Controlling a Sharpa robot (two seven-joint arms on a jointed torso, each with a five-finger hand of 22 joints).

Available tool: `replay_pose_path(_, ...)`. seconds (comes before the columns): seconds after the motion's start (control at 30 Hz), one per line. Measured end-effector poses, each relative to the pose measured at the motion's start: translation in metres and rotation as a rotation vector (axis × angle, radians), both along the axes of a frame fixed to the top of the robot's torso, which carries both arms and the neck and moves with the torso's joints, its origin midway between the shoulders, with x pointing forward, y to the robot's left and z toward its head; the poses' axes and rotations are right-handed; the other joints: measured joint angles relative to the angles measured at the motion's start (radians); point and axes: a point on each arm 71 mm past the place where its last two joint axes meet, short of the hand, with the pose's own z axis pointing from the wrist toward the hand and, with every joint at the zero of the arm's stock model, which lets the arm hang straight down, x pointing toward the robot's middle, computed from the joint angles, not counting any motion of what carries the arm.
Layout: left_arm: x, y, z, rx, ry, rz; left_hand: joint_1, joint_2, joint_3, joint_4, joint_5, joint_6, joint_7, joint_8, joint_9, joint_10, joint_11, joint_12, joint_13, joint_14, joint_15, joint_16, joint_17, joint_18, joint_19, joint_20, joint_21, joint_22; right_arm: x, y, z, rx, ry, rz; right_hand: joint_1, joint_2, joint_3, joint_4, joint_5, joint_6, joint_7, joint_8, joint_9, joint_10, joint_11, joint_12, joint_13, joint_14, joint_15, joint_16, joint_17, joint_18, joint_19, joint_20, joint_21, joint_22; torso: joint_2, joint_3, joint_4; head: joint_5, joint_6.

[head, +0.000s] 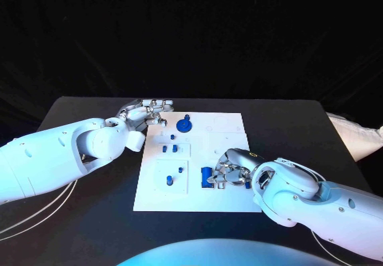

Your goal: Assemble the parts on the task board

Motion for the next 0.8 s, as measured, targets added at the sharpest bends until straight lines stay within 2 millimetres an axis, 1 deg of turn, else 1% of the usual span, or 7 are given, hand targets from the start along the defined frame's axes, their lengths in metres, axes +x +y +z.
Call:
replay_pose_path(0.1, 0.0, 0.0, 0.0, 0.0, 0.0, -0.001, 0.0, 0.0, 0.0, 0.0, 0.0, 0.0, 0.0, 0.0, 0.0, 0.0, 0.0, 0.0, 0.0, 0.0, 0.0, 0.0, 0.0, 0.0, 0.0, 0.0, 0.0, 0.0, -0.001, 0.002, -0.002, -0.008, 0.002, 0.01, 0.052, -0.002, 0.017, -0.034, -0.06, 0.0, 0.0, 0.0, 0.006, 0.0, 0.0, 0.0, 0.001, 0.0, 0.0, 0.0, 0.0, 0.0, 0.0, 0.0, 0.0, 0.003, 0.0, -0.0003, 0.0001, -0.001, 0.0)
replay_pose_path(0.2, 0.0, -0.001, 0.0, 0.0, 0.0, -0.001, 0.0, 0.0, 0.0, 0.0, 0.0, 0.0, 0.0, 0.0, 0.0, 0.0, 0.0, 0.0, 0.0, 0.0, 0.0, 0.0, 0.0, 0.0, 0.0, 0.0, 0.0, 0.0, -0.001, 0.004, -0.003, -0.014, -0.002, 0.018, 0.068, -0.004, 0.026, -0.051, -0.089, 0.0, 0.0, 0.0, 0.01, 0.0, 0.0, 0.0, 0.002, 0.0, 0.0, 0.004, 0.0, 0.0, 0.0, 0.0, 0.0, 0.007, 0.0, -0.0004, 0.0004, -0.002, 0.0)
replay_pose_path(0.3, 0.0, -0.001, 0.0, 0.001, 0.0, -0.001, 0.0, 0.0, 0.0, 0.0, 0.0, 0.0, 0.0, 0.0, 0.0, 0.0, 0.0, 0.0, 0.0, 0.0, 0.0, 0.0, 0.0, 0.0, 0.0, 0.0, 0.0, 0.0, 0.0, 0.006, -0.003, -0.016, -0.012, 0.025, 0.078, -0.003, 0.034, -0.059, -0.094, 0.0, 0.0, 0.0, 0.013, 0.001, 0.0, 0.0, 0.006, 0.004, -0.004, 0.004, 0.0, 0.0, 0.0, 0.0, 0.0, 0.008, 0.0, -0.0003, 0.0006, -0.002, 0.0)
replay_pose_path(0.4, 0.0, 0.0, 0.0, 0.001, 0.0, -0.001, 0.0, 0.0, 0.0, 0.0, 0.0, 0.0, 0.0, 0.0, 0.0, -0.002, 0.002, 0.0, 0.0, 0.0, 0.0, 0.0, 0.0, 0.0, 0.0, 0.0, 0.0, 0.0, 0.0, 0.007, -0.003, -0.017, -0.022, 0.031, 0.081, 0.001, 0.037, -0.062, -0.098, 0.005, -0.005, 0.005, 0.015, 0.009, -0.002, 0.0, 0.012, 0.004, -0.004, 0.004, 0.0, 0.0, 0.0, 0.0, 0.001, 0.009, 0.0, -0.0004, 0.0006, -0.001, -0.001)
replay_pose_path(0.5, 0.0, 0.0, 0.0, 0.002, 0.0, -0.001, 0.0, 0.0, 0.0, 0.0, 0.0, 0.0, 0.0, 0.0, 0.0, -0.003, 0.003, 0.0, 0.0, 0.0, 0.0, 0.0, 0.0, 0.0, 0.0, 0.0, 0.0, 0.0, 0.0, 0.007, -0.003, -0.018, -0.03, 0.034, 0.084, 0.003, 0.037, -0.062, -0.098, 0.005, -0.005, 0.005, 0.016, 0.009, -0.002, 0.005, 0.013, 0.004, -0.004, 0.004, 0.0, 0.0, 0.0, 0.0, 0.004, 0.01, 0.0, -0.0005, 0.0006, -0.002, -0.001)
replay_pose_path(0.77, 0.0, 0.001, 0.0, 0.003, 0.0, 0.001, 0.0, 0.0, 0.0, 0.0, 0.0, 0.0, 0.0, 0.0, 0.0, -0.003, 0.003, 0.0, 0.0, 0.0, 0.0, 0.0, 0.0, 0.0, 0.0, 0.0, 0.0, 0.0, -0.004, -0.002, -0.002, -0.027, -0.042, 0.028, 0.079, 0.015, 0.044, -0.057, -0.068, 0.005, -0.005, 0.005, 0.019, 0.009, -0.002, 0.005, 0.018, 0.004, -0.004, 0.004, 0.0, 0.0, 0.004, -0.004, 0.004, 0.011, 0.0, 0.0004, 0.0, -0.003, 0.0)
replay_pose_path(0.8, 0.0, 0.001, 0.0, 0.003, 0.0, 0.001, 0.0, 0.0, 0.0, 0.0, 0.0, 0.0, 0.0, 0.0, 0.0, -0.003, 0.003, 0.0, 0.0, 0.0, 0.0, 0.0, 0.0, 0.0, 0.0, 0.0, 0.0, 0.0, -0.005, -0.004, -0.002, -0.031, -0.042, 0.024, 0.078, 0.022, 0.044, -0.054, -0.058, 0.005, -0.005, 0.005, 0.02, 0.009, -0.002, 0.006, 0.02, 0.004, -0.004, 0.004, 0.0, 0.0, 0.004, -0.004, 0.004, 0.011, 0.0, 0.0005, -0.0004, -0.003, 0.0)
